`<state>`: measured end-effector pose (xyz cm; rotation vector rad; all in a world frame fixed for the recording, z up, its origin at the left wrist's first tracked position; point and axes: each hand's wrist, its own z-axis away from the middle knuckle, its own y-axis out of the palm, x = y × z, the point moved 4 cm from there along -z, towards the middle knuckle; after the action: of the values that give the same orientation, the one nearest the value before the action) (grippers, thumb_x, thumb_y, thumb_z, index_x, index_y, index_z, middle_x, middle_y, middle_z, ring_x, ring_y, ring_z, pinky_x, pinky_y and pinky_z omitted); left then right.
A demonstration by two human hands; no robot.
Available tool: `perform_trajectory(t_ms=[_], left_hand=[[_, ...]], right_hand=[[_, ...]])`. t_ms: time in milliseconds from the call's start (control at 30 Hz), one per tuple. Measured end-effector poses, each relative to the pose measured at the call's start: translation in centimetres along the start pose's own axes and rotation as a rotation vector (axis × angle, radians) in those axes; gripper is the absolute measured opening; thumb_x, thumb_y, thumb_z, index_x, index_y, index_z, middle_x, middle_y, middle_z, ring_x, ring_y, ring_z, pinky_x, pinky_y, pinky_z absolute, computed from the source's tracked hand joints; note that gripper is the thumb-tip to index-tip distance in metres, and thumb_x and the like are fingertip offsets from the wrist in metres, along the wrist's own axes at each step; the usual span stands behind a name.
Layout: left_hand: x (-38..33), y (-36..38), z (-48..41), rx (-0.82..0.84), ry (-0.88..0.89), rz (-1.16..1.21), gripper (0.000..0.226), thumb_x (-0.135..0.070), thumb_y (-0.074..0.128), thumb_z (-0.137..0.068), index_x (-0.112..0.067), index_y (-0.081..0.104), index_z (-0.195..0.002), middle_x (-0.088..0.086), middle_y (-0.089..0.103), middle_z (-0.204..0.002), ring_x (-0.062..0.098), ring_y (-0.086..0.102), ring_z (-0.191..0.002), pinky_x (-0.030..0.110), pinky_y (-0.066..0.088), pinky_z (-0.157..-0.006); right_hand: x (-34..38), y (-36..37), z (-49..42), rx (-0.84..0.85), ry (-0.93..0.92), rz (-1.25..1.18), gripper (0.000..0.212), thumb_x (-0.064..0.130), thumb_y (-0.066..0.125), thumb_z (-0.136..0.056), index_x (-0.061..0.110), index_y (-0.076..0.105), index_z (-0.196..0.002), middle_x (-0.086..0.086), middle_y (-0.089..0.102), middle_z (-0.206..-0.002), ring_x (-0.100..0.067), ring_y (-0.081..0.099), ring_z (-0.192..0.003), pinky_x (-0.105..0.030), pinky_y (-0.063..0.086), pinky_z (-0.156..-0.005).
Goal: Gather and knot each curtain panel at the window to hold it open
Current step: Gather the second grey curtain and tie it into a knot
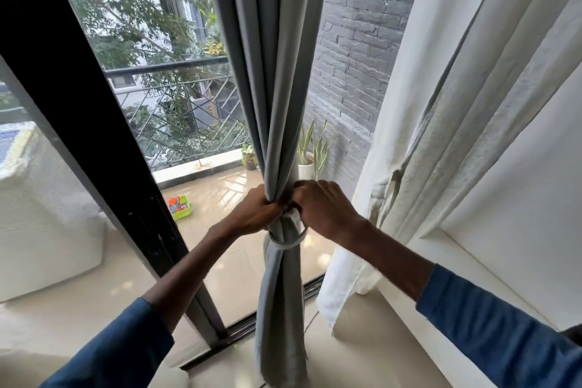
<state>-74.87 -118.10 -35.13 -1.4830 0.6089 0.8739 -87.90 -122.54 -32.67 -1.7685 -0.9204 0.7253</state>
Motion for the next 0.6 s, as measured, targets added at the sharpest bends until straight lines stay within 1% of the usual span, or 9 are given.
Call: perform_trajectory(t_ms=[33,100,167,233,300,367,433,533,600], left_hand=[[-0.1,0.2,0.0,0.012,0.011,0.004,0.014,-0.02,0.06,-0.09,-0.015,0.069,-0.098,0.001,0.071,-0.093,0.014,0.07,-0.085,0.034,0.062,-0.069],[-0.3,0.7,-0.1,0.038,0.039,-0.005,0.014,-0.013,0.057,-0.092,-0.015,0.07,-0.095,-0.005,0.071,-0.09,0.011,0.07,-0.084,0.025,0.06,-0.065],[-0.2,0.7,-0.1,0.05,0.049,0.004,0.015,-0.013,0.057,-0.094,-0.012,0.071,-0.098,-0.001,0.073,-0.094,0.015,0.07,-0.089,0.025,0.058,-0.067],[0.1,0.2,0.1,0.036,0.05,0.022,0.014,-0.018,0.06,-0.094,-0.013,0.072,-0.101,0.001,0.072,-0.097,0.015,0.069,-0.089,0.028,0.058,-0.068],[0.5,-0.4,0.3,0.014,0.047,0.031,0.016,-0.021,0.06,-0.095,-0.013,0.071,-0.105,0.004,0.071,-0.101,0.017,0.068,-0.092,0.036,0.059,-0.074],[0.6,-1.0,0.6,-0.001,0.051,0.013,0.023,-0.025,0.056,-0.092,-0.012,0.068,-0.106,0.008,0.069,-0.104,0.023,0.067,-0.096,0.043,0.059,-0.08],[0.7,-1.5,0.6,-0.007,0.035,0.002,0.03,-0.033,0.05,-0.083,-0.013,0.064,-0.1,0.009,0.067,-0.1,0.027,0.066,-0.094,0.047,0.058,-0.079],[1.3,-1.8,-0.1,-0.003,0.021,-0.015,0.037,-0.032,0.051,-0.077,-0.002,0.062,-0.096,0.016,0.066,-0.094,0.036,0.066,-0.089,0.053,0.058,-0.073],[1.4,-1.7,-0.4,-0.012,0.018,-0.035,0.034,-0.031,0.05,-0.075,-0.002,0.061,-0.088,0.014,0.064,-0.086,0.035,0.065,-0.082,0.053,0.057,-0.07]], right_hand=[[0.1,-0.4,-0.5,0.021,-0.007,0.017,0.016,0.009,0.066,-0.081,0.015,0.074,-0.093,-0.008,0.074,-0.094,-0.036,0.071,-0.083,-0.038,0.053,-0.065],[0.4,-1.2,-0.9,0.026,-0.078,0.02,0.015,0.003,0.077,-0.067,0.006,0.071,-0.08,-0.015,0.071,-0.079,-0.039,0.069,-0.066,-0.038,0.051,-0.054],[0.3,-1.4,-1.6,0.161,-0.109,0.021,0.019,0.007,0.072,-0.075,0.007,0.07,-0.094,-0.015,0.07,-0.095,-0.039,0.069,-0.081,-0.037,0.047,-0.062],[-0.7,-0.7,-1.9,0.32,-0.071,-0.086,0.022,0.013,0.063,-0.082,0.018,0.069,-0.103,-0.009,0.07,-0.104,-0.035,0.067,-0.092,-0.034,0.047,-0.068],[-1.3,-0.6,-1.8,0.29,-0.026,-0.209,0.028,0.02,0.064,-0.081,0.03,0.073,-0.105,0.002,0.074,-0.102,-0.027,0.069,-0.09,-0.036,0.055,-0.071],[-1.3,-1.0,-1.1,0.108,-0.006,-0.265,0.029,0.026,0.069,-0.08,0.038,0.075,-0.106,0.01,0.075,-0.103,-0.018,0.07,-0.085,-0.032,0.057,-0.072],[-0.4,-0.7,-0.3,0.017,-0.02,-0.286,0.017,0.029,0.067,-0.083,0.032,0.076,-0.097,0.01,0.075,-0.101,-0.019,0.071,-0.083,-0.032,0.056,-0.069],[0.6,1.0,0.1,0.113,-0.043,-0.185,0.02,0.026,0.06,-0.085,0.028,0.07,-0.102,0.001,0.074,-0.098,-0.029,0.069,-0.089,-0.036,0.056,-0.071],[0.8,1.6,0.1,0.208,-0.036,-0.145,0.024,0.023,0.057,-0.085,0.027,0.069,-0.106,-0.004,0.074,-0.098,-0.033,0.069,-0.091,-0.036,0.053,-0.074]])
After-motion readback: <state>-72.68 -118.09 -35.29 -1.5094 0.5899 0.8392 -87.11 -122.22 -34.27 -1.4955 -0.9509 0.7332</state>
